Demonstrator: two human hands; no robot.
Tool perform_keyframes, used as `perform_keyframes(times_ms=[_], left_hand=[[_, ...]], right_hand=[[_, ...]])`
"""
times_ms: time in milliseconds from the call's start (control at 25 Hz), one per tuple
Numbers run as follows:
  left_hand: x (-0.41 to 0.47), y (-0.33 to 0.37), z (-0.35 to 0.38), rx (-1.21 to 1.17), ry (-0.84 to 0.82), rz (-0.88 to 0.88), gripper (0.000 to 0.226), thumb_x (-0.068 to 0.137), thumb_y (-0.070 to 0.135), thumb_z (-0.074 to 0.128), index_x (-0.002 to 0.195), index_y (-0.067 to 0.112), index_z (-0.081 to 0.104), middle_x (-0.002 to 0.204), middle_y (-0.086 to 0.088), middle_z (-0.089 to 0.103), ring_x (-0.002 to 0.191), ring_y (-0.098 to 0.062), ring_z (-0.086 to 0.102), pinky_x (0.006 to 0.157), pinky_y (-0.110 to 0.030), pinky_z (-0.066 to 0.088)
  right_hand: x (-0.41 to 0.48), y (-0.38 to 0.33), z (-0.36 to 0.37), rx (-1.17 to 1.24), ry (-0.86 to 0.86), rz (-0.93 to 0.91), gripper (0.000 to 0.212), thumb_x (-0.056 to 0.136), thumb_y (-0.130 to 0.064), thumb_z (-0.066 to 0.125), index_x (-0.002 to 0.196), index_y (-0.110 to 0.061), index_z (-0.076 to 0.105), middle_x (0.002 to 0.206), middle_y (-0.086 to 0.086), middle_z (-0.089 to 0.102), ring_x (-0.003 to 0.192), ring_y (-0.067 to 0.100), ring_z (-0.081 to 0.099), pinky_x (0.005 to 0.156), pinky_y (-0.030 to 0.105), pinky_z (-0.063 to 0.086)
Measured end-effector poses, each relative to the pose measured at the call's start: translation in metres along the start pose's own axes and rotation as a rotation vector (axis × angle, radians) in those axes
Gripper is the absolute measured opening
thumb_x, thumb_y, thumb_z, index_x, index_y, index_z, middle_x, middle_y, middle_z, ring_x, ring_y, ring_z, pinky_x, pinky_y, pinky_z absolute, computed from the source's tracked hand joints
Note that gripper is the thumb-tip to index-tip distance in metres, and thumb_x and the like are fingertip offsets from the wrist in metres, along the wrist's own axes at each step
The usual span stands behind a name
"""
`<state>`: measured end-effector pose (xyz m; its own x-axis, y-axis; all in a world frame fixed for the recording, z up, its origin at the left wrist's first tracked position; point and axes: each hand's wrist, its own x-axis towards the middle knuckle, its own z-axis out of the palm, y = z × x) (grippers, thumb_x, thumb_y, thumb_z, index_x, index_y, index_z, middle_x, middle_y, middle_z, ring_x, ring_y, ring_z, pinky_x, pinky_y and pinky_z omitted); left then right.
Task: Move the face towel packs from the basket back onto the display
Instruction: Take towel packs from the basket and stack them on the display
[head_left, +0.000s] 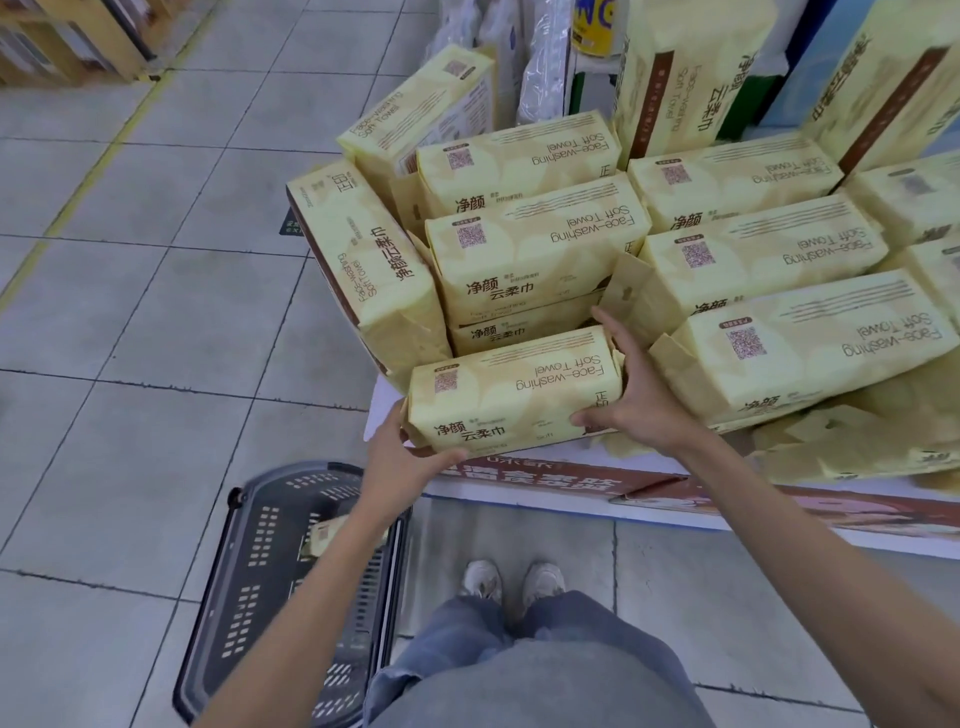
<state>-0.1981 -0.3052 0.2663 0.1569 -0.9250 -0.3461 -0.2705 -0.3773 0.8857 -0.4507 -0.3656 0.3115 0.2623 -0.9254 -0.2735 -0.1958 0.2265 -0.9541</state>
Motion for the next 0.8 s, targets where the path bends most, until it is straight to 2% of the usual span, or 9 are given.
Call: perform_keyframes(times_ms=[120,200,280,360,480,560,720,800], left_hand=[[0.006,-0.007,0.026,0.016,0.157,0.048,0.072,0.059,0.016,0.087,0.119,0.019,0.049,0.108,0.003,0.06,0.101,-0.015,0.06,0.077,-0.023,0.053],[0.003,-0.007,0.043,0.029,0.251,0.086,0.075,0.06,0.019,0.087,0.124,0.016,0.049,0.114,0.001,0.061,0.098,-0.012,0.06,0.075,-0.018,0.052],[0.002,-0.009,0.056,0.032,0.327,0.093,0.079,0.062,0.02,0.085,0.13,0.015,0.046,0.121,-0.002,0.059,0.097,-0.009,0.058,0.071,-0.008,0.049],[0.005,-0.009,0.066,-0.005,0.373,0.123,0.08,0.065,0.017,0.084,0.134,0.016,0.044,0.126,0.0,0.056,0.103,-0.013,0.059,0.076,-0.01,0.049],[0.015,-0.01,0.076,0.008,0.41,0.152,0.082,0.068,0.014,0.082,0.139,0.016,0.04,0.128,0.008,0.05,0.118,-0.019,0.053,0.095,-0.038,0.049],[0.019,-0.009,0.079,0.019,0.422,0.127,0.084,0.068,0.015,0.081,0.14,0.015,0.038,0.134,0.002,0.05,0.122,-0.021,0.05,0.098,-0.044,0.046],[0.02,-0.012,0.082,0.009,0.436,0.135,0.083,0.069,0.017,0.081,0.14,0.014,0.038,0.136,-0.006,0.051,0.121,-0.023,0.051,0.097,-0.045,0.047],[0.021,-0.014,0.083,0.012,0.435,0.14,0.083,0.07,0.018,0.081,0.14,0.014,0.038,0.136,-0.006,0.051,0.121,-0.023,0.051,0.097,-0.044,0.048]], right_hand=[[0.004,0.013,0.005,-0.116,0.106,0.024,0.104,0.07,0.016,0.069,0.149,-0.021,0.012,0.138,-0.013,0.023,0.128,0.003,0.026,0.078,-0.004,0.037],[0.01,0.021,0.008,-0.139,0.192,0.029,0.093,0.076,0.014,0.064,0.149,-0.017,0.015,0.137,-0.012,0.026,0.128,0.0,0.023,0.083,-0.007,0.029],[0.014,0.028,0.012,-0.114,0.287,0.033,0.085,0.079,0.013,0.061,0.148,-0.016,0.021,0.143,-0.006,0.032,0.13,0.003,0.028,0.092,0.002,0.032],[0.017,0.036,0.019,-0.129,0.406,0.024,0.08,0.08,0.011,0.059,0.146,-0.015,0.023,0.147,0.002,0.034,0.135,0.011,0.03,0.104,0.014,0.029],[0.021,0.047,0.033,-0.159,0.565,0.047,0.078,0.081,0.008,0.058,0.147,-0.013,0.02,0.149,0.007,0.034,0.138,0.019,0.03,0.112,0.029,0.027],[0.024,0.05,0.039,-0.171,0.63,0.062,0.08,0.081,0.007,0.057,0.148,-0.014,0.02,0.15,0.008,0.034,0.139,0.021,0.03,0.115,0.039,0.027],[0.029,0.054,0.049,-0.186,0.737,0.138,0.075,0.085,0.001,0.054,0.148,-0.012,0.017,0.152,0.009,0.03,0.141,0.024,0.024,0.117,0.041,0.02],[0.028,0.058,0.057,-0.166,0.736,0.162,0.072,0.087,-0.004,0.054,0.148,-0.008,0.016,0.152,0.011,0.028,0.142,0.026,0.023,0.118,0.04,0.018]])
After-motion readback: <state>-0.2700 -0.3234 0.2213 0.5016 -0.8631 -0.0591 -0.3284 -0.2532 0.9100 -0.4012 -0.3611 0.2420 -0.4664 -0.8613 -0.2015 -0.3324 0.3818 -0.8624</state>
